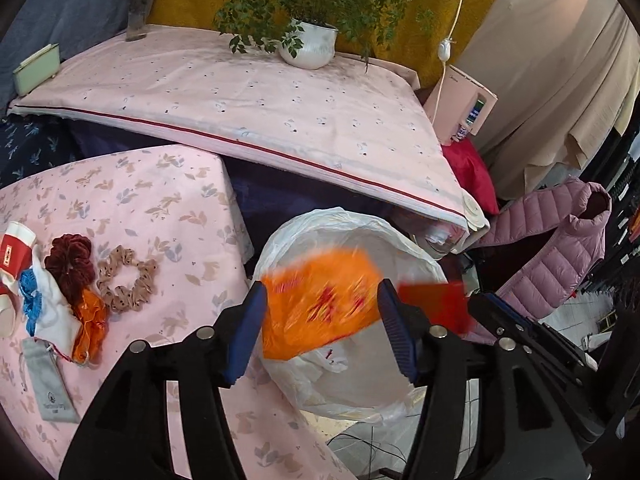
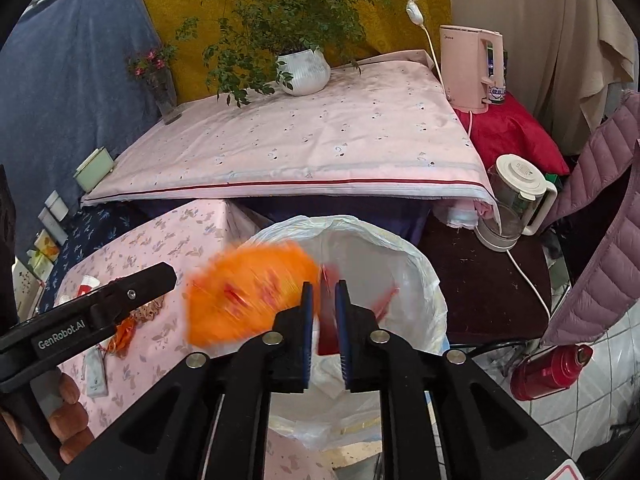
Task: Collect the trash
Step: 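Open both tools to drop the bag and envelope into the wastebasket, then grasp the grey drawstring pouch with the left tool while the right tool grasps the blue ribbon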
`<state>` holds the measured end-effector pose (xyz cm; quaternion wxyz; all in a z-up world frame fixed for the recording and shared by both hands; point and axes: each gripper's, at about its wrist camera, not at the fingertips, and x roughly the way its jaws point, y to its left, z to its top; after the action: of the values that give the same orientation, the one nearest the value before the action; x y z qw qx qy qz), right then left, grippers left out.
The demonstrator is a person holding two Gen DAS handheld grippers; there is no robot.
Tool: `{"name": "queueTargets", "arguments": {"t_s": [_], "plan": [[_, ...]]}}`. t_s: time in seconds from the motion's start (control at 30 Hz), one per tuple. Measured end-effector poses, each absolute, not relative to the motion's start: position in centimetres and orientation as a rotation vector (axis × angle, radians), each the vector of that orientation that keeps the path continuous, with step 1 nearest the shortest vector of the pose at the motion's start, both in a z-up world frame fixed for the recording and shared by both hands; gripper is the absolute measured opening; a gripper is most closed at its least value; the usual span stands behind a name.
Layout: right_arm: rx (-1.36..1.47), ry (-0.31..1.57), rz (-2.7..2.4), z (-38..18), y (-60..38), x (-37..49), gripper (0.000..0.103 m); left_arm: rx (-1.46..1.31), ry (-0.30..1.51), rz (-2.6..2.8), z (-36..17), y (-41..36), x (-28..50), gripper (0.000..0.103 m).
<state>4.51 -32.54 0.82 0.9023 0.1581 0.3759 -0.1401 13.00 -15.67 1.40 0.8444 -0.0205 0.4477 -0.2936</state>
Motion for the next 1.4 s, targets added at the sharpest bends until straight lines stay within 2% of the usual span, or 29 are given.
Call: {"name": "queueTargets", "arguments": {"t_s": [0.1, 0.37, 0.43, 0.67, 0.7, 0.73, 1.13, 1.23, 1.4], "plan": [[0.316, 0.773, -0.290, 0.9, -32.3, 4.7, 0.026, -0.057, 0.950, -0.599, 1.2, -15.1, 13.4, 0.054], [0.292, 0.768, -0.270, 1.3, -30.6, 5.4, 0.038, -0.085, 0.934, -0.541, 1.1, -12.6, 13.7, 0.055], [0.282, 0.765, -0.263, 1.5, -30.0, 5.5, 0.041, -0.094, 0.927, -0.516, 1.1, -11.7, 13.8, 0.059], [0.259, 0.763, -0.224, 1.9, -27.2, 6.3, 0.050, -0.122, 0.927, -0.428, 0.5, -8.0, 14.0, 0.060], [0.259, 0.763, -0.219, 1.9, -26.8, 6.4, 0.051, -0.123, 0.925, -0.413, 0.4, -7.3, 14.1, 0.062], [0.257, 0.765, -0.211, 2.0, -26.4, 6.5, 0.051, -0.126, 0.922, -0.397, 0.3, -6.7, 14.0, 0.066], [0.198, 0.804, -0.103, 1.2, -19.6, 8.3, 0.053, -0.165, 0.949, -0.232, -2.4, 1.8, 14.1, 0.072], [0.187, 0.817, -0.074, 0.7, -17.7, 8.7, 0.053, -0.177, 0.975, -0.185, -3.7, 4.0, 14.1, 0.081], [0.172, 0.846, -0.038, -0.6, -15.2, 9.2, 0.054, -0.174, 1.028, -0.118, -6.4, 7.1, 14.0, 0.081]]}}
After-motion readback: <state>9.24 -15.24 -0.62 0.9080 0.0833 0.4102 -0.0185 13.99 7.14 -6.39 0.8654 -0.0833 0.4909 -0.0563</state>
